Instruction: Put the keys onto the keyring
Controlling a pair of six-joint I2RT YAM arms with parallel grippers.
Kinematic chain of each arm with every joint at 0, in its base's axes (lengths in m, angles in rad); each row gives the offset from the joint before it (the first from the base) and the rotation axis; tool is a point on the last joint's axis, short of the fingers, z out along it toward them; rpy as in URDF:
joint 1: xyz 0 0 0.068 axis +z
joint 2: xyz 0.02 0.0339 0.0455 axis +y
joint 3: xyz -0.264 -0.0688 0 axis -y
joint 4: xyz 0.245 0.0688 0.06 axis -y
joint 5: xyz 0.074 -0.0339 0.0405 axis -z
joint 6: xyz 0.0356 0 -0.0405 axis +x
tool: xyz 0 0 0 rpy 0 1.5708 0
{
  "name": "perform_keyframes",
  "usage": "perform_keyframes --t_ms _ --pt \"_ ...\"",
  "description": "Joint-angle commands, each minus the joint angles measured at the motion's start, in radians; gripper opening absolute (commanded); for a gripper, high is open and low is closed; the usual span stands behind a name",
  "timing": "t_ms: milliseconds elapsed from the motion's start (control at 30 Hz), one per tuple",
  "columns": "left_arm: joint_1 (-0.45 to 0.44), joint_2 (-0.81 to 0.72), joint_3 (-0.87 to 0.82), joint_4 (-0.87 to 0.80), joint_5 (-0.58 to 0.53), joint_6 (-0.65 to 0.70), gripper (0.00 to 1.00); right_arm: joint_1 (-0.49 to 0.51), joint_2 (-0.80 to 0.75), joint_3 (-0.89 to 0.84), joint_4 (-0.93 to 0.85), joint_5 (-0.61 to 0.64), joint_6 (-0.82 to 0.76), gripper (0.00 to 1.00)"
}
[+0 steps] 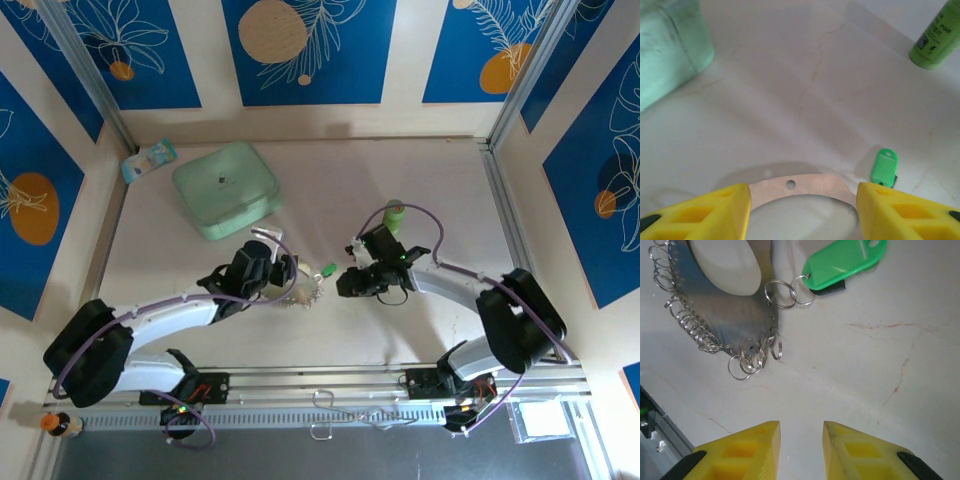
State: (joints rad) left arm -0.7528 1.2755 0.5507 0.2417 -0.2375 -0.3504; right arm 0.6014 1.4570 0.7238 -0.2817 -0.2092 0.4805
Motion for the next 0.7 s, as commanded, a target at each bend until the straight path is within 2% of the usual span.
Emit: perform_keyframes --t_ms 0,400,667 --pt "0.004 0.001 0.023 -0.053 0.073 -0.083 0.56 0.000 0.048 0.029 0.073 -0.125 0.017 0.29" --pt "-0.008 -0.088 -0.045 -0.147 0.059 -0.209 0.55 0.032 0.182 0.071 0.158 -0.141 0.029 0.30" --pt "-0.011 -0.140 -0.076 -0.189 0.011 -0.243 0.54 0.034 0.213 0.083 0.178 -0.111 0.038 0.23"
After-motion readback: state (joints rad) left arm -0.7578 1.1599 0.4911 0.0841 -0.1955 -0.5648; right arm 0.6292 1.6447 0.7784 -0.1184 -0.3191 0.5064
